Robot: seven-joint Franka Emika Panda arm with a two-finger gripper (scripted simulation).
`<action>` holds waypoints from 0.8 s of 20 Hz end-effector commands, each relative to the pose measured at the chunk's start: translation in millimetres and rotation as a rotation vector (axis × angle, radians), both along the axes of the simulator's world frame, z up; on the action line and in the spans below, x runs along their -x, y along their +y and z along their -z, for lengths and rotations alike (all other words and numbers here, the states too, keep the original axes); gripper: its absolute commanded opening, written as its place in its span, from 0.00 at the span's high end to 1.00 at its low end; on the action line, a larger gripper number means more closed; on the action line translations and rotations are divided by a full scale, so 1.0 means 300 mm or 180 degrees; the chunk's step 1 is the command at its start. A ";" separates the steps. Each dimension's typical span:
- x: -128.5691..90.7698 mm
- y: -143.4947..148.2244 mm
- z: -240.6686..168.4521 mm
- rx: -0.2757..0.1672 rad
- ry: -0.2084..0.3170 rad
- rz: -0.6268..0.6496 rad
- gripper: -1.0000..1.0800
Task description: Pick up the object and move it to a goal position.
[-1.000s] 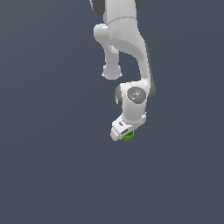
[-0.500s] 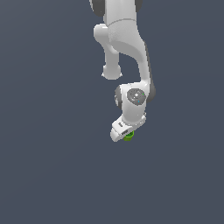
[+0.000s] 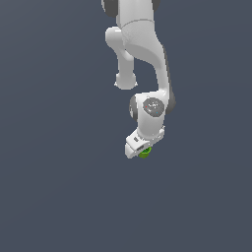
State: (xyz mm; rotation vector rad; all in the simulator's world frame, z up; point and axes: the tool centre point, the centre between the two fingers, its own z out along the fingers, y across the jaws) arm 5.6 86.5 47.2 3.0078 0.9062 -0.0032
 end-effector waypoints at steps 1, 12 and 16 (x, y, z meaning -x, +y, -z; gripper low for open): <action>0.004 0.005 -0.023 -0.0001 -0.0007 -0.0001 1.00; 0.081 0.057 -0.239 0.0002 -0.0007 -0.0003 1.00; 0.125 0.089 -0.368 0.0004 -0.0007 -0.0004 1.00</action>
